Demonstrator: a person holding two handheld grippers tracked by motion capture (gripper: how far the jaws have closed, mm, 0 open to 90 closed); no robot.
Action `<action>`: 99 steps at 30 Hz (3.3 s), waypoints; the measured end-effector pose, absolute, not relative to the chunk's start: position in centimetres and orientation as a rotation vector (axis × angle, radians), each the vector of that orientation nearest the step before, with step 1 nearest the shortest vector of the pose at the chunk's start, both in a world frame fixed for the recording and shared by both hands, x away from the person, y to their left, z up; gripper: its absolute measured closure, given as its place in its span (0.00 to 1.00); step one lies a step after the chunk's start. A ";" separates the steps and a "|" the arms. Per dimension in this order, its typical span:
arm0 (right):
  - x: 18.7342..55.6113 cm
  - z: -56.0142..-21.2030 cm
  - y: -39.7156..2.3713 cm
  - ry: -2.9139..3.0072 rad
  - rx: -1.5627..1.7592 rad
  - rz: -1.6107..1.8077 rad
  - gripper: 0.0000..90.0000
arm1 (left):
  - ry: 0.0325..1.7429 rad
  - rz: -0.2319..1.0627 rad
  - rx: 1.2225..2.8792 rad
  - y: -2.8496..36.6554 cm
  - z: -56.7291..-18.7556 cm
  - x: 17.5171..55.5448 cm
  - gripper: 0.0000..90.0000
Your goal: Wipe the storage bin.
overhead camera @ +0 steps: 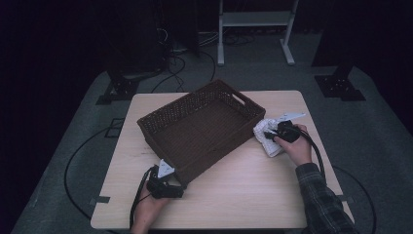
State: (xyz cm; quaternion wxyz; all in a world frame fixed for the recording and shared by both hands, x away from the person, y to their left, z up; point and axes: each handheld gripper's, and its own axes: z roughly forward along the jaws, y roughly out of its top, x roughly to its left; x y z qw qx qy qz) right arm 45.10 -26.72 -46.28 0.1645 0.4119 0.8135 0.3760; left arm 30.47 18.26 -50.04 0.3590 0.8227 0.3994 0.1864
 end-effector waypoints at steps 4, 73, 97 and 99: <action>44.9 -46.0 -26.8 2.311 1.166 1.078 0.85 | 1.031 0.480 2.122 18.3 -50.0 30.5 0.11; 43.6 -45.4 -25.3 2.374 1.078 1.079 0.86 | 1.031 0.480 2.122 18.3 -50.0 30.5 0.11; 41.1 -40.1 -25.7 2.245 0.947 1.249 0.86 | 1.028 0.482 2.124 18.3 -50.0 30.5 0.11; 40.9 -40.0 -25.5 2.248 0.937 1.249 0.86 | 1.028 0.481 2.124 18.3 -50.0 30.5 0.11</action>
